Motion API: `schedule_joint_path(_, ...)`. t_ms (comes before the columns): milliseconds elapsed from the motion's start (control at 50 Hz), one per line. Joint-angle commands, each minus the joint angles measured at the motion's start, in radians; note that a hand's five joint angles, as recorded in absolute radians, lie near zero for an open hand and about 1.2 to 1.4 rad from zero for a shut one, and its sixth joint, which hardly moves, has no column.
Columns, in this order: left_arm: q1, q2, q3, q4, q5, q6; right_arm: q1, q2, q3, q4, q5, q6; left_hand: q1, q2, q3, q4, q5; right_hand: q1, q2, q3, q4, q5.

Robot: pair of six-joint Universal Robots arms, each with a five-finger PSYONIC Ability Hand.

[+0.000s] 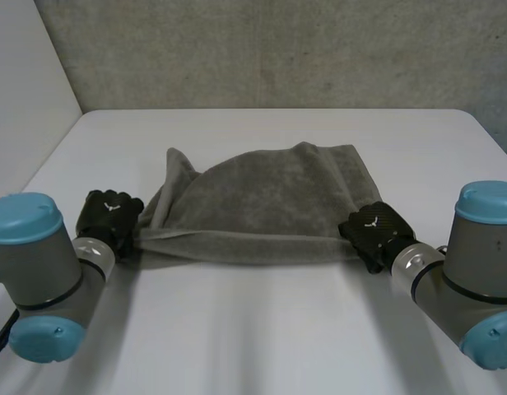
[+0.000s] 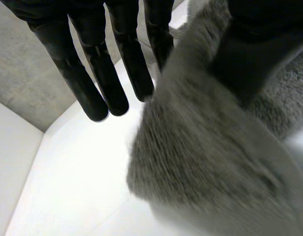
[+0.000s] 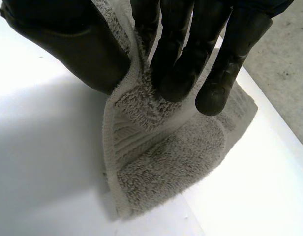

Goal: Fold the towel.

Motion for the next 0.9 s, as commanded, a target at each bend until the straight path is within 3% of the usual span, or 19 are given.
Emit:
schedule_joint_path(20, 0.035, 0.034, -0.020, -0.003, 0.016, -0.002, -0.005, -0.003, -0.012, 0.013, 0.003, 0.004, 0.106, 0.108, 0.104, 0.099, -0.059, -0.335, -0.339, -0.346, -0.350, -0.351)
schedule_joint_path(180, 0.035, 0.034, -0.022, -0.003, 0.016, -0.005, -0.023, -0.003, -0.021, 0.070, 0.000, 0.014, 0.129, 0.131, 0.127, 0.123, -0.036, -0.567, -0.571, -0.578, -0.581, -0.582)
schedule_joint_path(520, 0.045, 0.034, -0.020, -0.002, 0.030, -0.005, -0.080, 0.000, -0.038, 0.087, -0.005, 0.041, 0.191, 0.193, 0.189, 0.184, 0.026, -0.538, -0.542, -0.548, -0.552, -0.553)
schedule_joint_path(580, 0.056, 0.034, -0.022, -0.003, 0.056, -0.005, -0.080, 0.003, -0.041, 0.087, -0.006, 0.041, 0.191, 0.193, 0.189, 0.184, 0.026, -0.429, -0.433, -0.440, -0.444, -0.445)
schedule_joint_path(620, 0.058, 0.034, -0.023, -0.008, 0.096, -0.005, -0.080, 0.004, -0.047, 0.087, -0.003, 0.037, 0.191, 0.193, 0.189, 0.184, 0.026, 0.012, 0.008, 0.001, -0.003, -0.004)
schedule_joint_path(700, 0.056, 0.039, -0.022, -0.011, 0.134, -0.002, -0.080, 0.000, -0.064, 0.087, 0.009, 0.029, 0.191, 0.193, 0.189, 0.184, 0.026, 0.101, 0.097, 0.091, 0.087, 0.086)
schedule_joint_path(800, 0.055, 0.132, -0.016, -0.022, 0.151, -0.004, -0.082, -0.132, -0.093, 0.090, 0.045, 0.023, 0.191, 0.193, 0.189, 0.184, 0.026, 0.101, 0.097, 0.091, 0.087, 0.086)
schedule_joint_path(900, 0.059, 0.344, 0.012, -0.020, 0.155, -0.011, -0.116, -0.369, -0.159, 0.099, 0.026, 0.026, 0.191, 0.193, 0.189, 0.184, 0.026, 0.101, 0.097, 0.091, 0.087, 0.086)
